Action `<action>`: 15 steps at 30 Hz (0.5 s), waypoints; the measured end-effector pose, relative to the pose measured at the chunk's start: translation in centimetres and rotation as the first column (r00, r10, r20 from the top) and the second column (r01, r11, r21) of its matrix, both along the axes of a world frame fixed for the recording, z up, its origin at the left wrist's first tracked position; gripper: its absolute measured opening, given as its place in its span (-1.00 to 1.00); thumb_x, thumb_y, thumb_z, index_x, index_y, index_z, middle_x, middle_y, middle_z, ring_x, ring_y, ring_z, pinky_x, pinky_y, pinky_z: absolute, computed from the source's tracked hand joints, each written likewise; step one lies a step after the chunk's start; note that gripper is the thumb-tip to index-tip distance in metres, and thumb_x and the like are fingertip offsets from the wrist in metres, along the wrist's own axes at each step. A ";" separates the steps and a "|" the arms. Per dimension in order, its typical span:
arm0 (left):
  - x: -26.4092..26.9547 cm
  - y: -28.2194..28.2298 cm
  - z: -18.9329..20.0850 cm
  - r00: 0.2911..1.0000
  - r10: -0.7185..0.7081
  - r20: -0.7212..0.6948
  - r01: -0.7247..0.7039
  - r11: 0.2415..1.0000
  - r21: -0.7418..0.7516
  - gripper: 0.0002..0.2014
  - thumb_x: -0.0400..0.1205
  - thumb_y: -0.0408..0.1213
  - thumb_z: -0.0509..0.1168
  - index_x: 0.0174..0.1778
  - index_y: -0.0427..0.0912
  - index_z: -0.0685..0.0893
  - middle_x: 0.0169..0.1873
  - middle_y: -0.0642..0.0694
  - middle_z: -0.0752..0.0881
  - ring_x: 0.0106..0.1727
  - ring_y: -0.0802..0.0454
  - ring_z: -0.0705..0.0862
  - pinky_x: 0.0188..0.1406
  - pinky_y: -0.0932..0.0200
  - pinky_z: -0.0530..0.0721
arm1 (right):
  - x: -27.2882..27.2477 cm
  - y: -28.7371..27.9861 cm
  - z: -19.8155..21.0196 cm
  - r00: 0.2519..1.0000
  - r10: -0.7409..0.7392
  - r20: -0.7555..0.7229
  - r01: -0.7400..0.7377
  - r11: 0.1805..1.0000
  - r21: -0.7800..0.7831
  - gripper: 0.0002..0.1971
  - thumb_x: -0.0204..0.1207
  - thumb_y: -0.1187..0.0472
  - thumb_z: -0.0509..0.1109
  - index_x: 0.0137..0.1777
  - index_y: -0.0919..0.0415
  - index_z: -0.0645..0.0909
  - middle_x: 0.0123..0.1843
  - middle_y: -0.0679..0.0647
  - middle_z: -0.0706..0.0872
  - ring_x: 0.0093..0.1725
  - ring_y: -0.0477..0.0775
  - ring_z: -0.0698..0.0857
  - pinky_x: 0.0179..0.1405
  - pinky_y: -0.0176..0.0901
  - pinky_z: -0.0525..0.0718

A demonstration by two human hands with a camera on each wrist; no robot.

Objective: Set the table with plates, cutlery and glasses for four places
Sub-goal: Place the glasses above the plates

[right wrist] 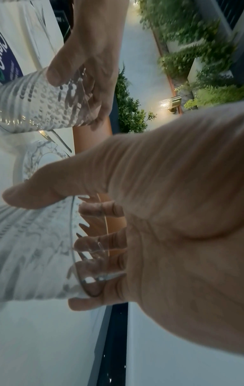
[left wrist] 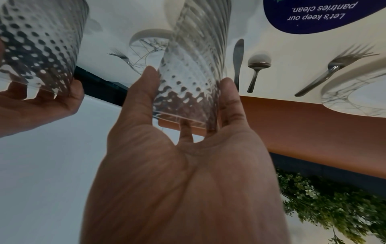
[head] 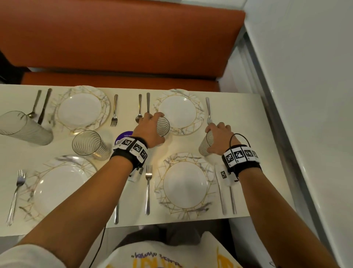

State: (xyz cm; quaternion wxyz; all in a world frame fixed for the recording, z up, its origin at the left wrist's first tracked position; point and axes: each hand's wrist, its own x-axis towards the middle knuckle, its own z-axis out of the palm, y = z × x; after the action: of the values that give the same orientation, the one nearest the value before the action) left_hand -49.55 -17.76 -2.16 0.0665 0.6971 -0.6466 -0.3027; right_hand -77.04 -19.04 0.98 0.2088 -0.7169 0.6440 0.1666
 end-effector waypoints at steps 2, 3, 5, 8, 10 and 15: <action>0.0 -0.1 0.0 1.000 -0.008 -0.001 0.008 1.000 0.011 -0.08 0.39 -0.17 0.64 0.63 0.13 0.31 0.47 -0.21 0.41 0.53 -0.31 0.41 0.31 -0.30 0.68 | -0.3 0.2 0.0 1.000 -0.011 -0.016 0.011 1.000 0.009 -0.21 0.26 0.09 0.68 0.47 -0.02 0.38 0.38 0.17 0.43 0.36 0.25 0.43 0.20 0.11 0.65; 0.0 -0.1 0.1 1.000 -0.012 -0.002 0.012 1.000 0.013 -0.08 0.39 -0.17 0.64 0.63 0.13 0.31 0.47 -0.20 0.41 0.52 -0.31 0.42 0.30 -0.29 0.69 | -0.4 0.3 0.0 1.000 -0.019 -0.023 0.020 1.000 0.011 -0.20 0.25 0.08 0.68 0.47 -0.03 0.38 0.39 0.17 0.43 0.36 0.24 0.43 0.21 0.12 0.65; 0.1 -0.2 0.1 1.000 -0.019 -0.004 0.019 1.000 0.017 -0.08 0.39 -0.18 0.64 0.63 0.12 0.31 0.47 -0.20 0.41 0.53 -0.30 0.42 0.31 -0.27 0.68 | -0.6 0.4 0.0 0.999 -0.035 -0.026 0.036 0.999 0.015 -0.19 0.23 0.04 0.69 0.46 -0.04 0.38 0.39 0.16 0.44 0.36 0.24 0.44 0.23 0.13 0.65; 0.1 -0.2 0.0 1.000 -0.015 -0.012 0.015 1.000 0.015 -0.08 0.40 -0.20 0.64 0.64 0.09 0.31 0.47 -0.21 0.42 0.53 -0.30 0.41 0.33 -0.25 0.66 | -0.7 0.4 0.1 0.998 -0.050 -0.029 0.049 0.999 -0.010 -0.16 0.25 -0.12 0.66 0.51 -0.04 0.37 0.42 0.15 0.45 0.39 0.27 0.45 0.29 0.19 0.61; 0.0 -0.2 -0.1 1.000 -0.012 -0.013 0.012 1.000 0.012 -0.09 0.40 -0.22 0.63 0.63 0.08 0.31 0.48 -0.21 0.43 0.53 -0.29 0.41 0.32 -0.25 0.65 | -0.5 0.2 0.2 0.997 -0.075 0.004 0.075 0.997 -0.030 -0.18 0.30 -0.21 0.60 0.52 -0.04 0.37 0.44 0.16 0.45 0.42 0.29 0.44 0.34 0.22 0.57; -0.2 -0.1 -0.1 1.000 0.005 -0.016 -0.005 1.000 0.016 -0.09 0.39 -0.23 0.63 0.62 0.09 0.32 0.47 -0.19 0.44 0.53 -0.27 0.41 0.30 -0.23 0.66 | -0.7 0.1 0.3 0.995 -0.100 0.017 0.100 0.995 0.000 -0.32 0.42 -0.16 0.53 0.47 0.08 0.44 0.39 0.21 0.51 0.38 0.28 0.49 0.33 0.17 0.60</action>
State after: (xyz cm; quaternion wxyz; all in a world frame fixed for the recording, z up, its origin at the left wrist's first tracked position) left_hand -49.75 -17.89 -2.28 0.0671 0.6968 -0.6419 -0.3131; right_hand -77.77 -18.95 1.28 0.2220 -0.6854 0.6772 0.1495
